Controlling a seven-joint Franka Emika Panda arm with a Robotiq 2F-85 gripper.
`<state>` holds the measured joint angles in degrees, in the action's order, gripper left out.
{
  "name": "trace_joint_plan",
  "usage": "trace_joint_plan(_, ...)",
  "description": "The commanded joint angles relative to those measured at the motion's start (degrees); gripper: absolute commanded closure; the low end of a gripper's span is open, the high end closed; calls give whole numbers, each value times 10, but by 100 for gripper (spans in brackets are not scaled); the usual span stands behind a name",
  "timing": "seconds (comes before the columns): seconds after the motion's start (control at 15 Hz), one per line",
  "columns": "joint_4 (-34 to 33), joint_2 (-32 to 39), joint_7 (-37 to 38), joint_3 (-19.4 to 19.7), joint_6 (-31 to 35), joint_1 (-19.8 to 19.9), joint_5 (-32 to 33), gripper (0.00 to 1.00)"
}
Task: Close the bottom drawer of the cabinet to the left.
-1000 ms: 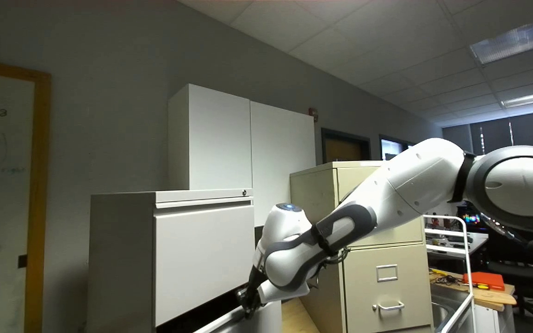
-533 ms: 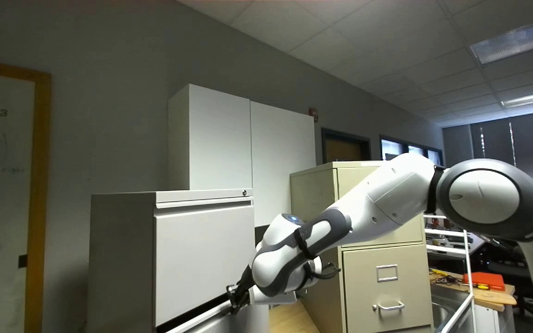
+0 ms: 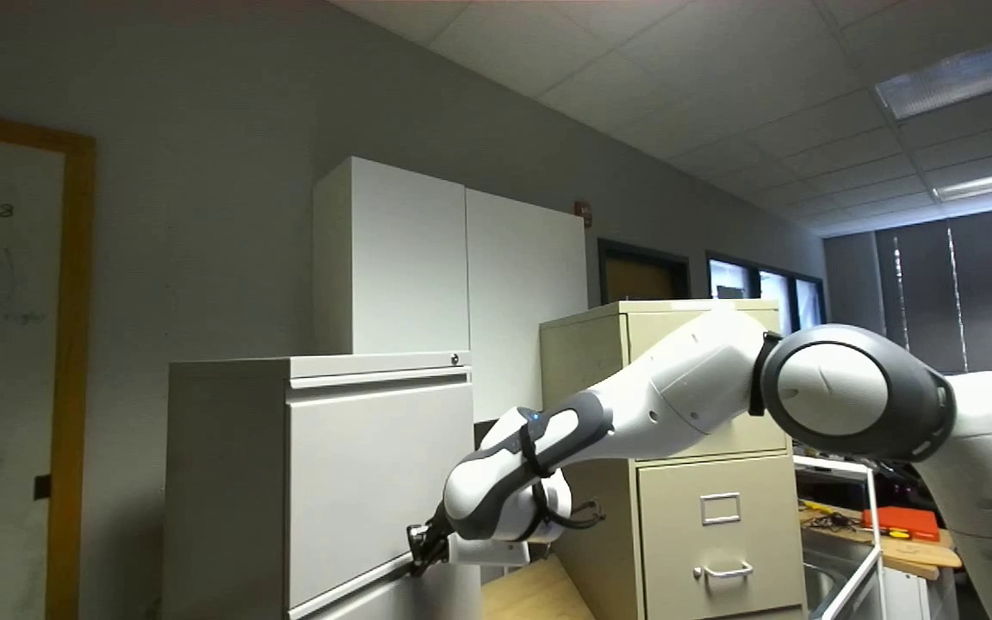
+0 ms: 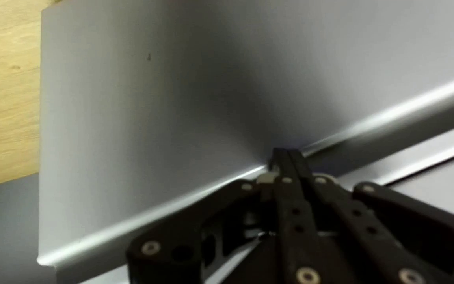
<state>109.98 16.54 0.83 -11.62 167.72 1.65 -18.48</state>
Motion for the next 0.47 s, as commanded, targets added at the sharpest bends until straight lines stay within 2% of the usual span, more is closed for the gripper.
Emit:
trace_joint_plan(0.0,-91,55,-19,1,-16,7,10,100)
trace_joint_plan(0.4,-102,56,-11,22,-62,-6,26,100)
